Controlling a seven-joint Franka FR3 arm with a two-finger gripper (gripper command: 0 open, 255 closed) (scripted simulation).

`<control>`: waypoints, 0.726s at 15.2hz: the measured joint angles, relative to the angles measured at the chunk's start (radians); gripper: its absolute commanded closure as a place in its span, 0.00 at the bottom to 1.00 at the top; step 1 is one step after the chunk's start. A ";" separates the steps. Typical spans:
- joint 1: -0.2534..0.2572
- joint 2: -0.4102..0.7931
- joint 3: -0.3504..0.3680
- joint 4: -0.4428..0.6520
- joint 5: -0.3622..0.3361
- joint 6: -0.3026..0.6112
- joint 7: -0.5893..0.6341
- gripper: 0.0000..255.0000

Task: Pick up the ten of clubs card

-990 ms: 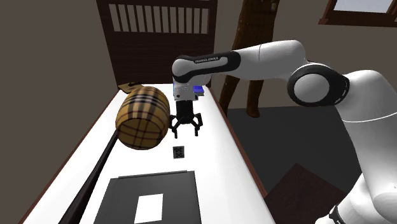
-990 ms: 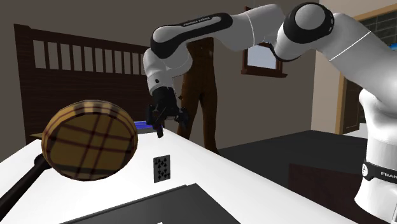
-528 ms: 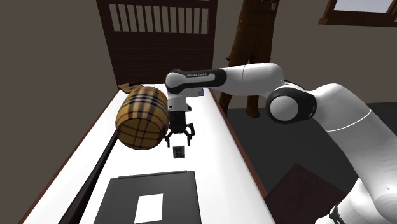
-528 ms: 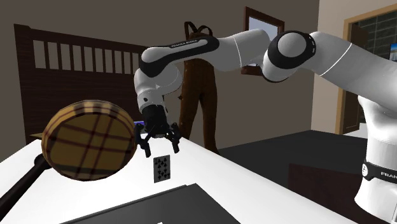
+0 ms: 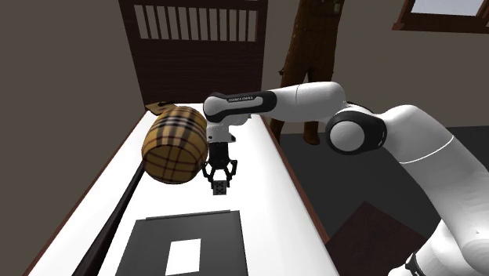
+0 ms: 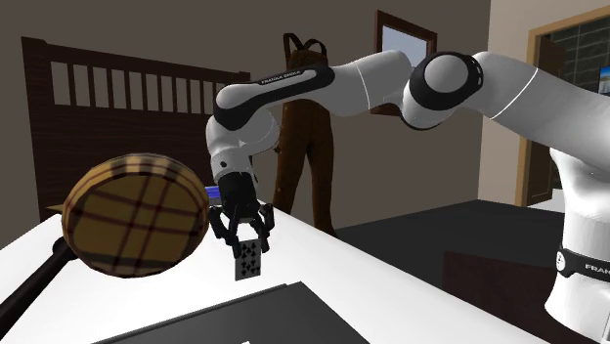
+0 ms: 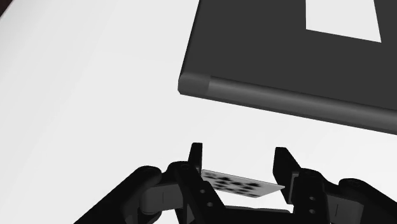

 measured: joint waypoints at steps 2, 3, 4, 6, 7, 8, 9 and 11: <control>0.000 0.000 0.000 0.000 0.000 0.000 0.000 1.00; 0.000 0.000 0.000 0.000 0.000 0.000 0.000 1.00; 0.000 0.001 0.000 0.001 0.000 0.000 0.000 1.00; 0.000 0.001 0.000 0.002 -0.001 -0.001 0.000 1.00; -0.001 0.000 0.000 -0.001 0.000 0.000 0.000 1.00; -0.001 -0.004 0.000 -0.001 0.000 -0.002 0.001 1.00; -0.002 -0.010 0.001 -0.005 0.001 -0.005 0.002 1.00; -0.003 -0.022 0.002 -0.002 0.003 -0.019 0.008 1.00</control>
